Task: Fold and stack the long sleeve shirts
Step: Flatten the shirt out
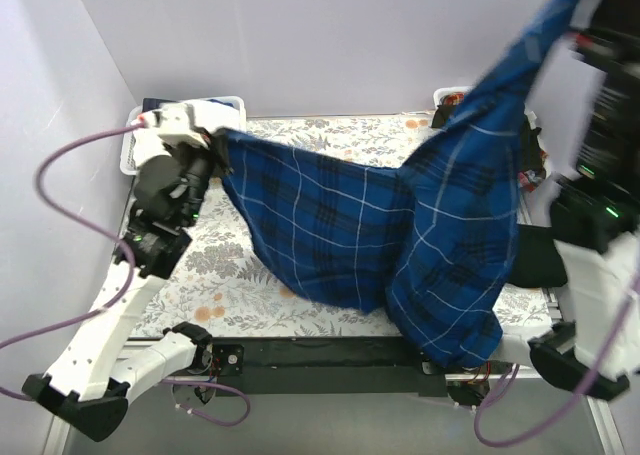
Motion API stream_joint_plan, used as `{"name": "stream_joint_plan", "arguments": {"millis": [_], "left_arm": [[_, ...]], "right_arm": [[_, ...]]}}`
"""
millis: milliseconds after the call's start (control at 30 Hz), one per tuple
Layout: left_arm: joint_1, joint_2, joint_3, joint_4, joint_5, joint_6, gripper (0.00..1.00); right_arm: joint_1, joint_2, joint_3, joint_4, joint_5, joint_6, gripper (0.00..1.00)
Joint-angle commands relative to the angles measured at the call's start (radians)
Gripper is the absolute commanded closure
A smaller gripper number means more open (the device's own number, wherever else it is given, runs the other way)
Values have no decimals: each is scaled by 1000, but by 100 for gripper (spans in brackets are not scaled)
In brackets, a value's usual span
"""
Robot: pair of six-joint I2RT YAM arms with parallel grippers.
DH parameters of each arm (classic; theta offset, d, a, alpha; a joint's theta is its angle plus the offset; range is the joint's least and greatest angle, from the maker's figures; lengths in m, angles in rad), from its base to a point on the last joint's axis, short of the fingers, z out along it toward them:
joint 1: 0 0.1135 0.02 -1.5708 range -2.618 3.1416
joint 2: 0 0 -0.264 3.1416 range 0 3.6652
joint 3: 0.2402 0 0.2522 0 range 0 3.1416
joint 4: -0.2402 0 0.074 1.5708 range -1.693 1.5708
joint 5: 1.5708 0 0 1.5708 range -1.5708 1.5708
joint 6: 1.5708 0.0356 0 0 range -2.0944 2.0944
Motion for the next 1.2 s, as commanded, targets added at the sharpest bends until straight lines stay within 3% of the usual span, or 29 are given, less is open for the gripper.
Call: {"name": "stream_joint_plan", "arguments": {"millis": [0,167,400,667,833,1167], "left_arm": [[5,-21,-194,24,-143,-111,100],[6,-29,-344,38,-313,-164,100],[8,27,-246,46,-433,-96,100],[8,37,-98,-2,-389,-49,100],[8,-9,-11,-33,-366,-10,94],[8,-280,-9,-51,-361,21,91]], "right_arm": [[-4,166,-76,-15,175,-64,99],[-48,200,-289,-13,259,-21,99],[-146,208,-432,-15,273,114,99],[-182,163,-431,-15,265,123,99],[-182,87,-403,-15,226,117,99],[-182,-191,-411,-13,39,149,99]]}}
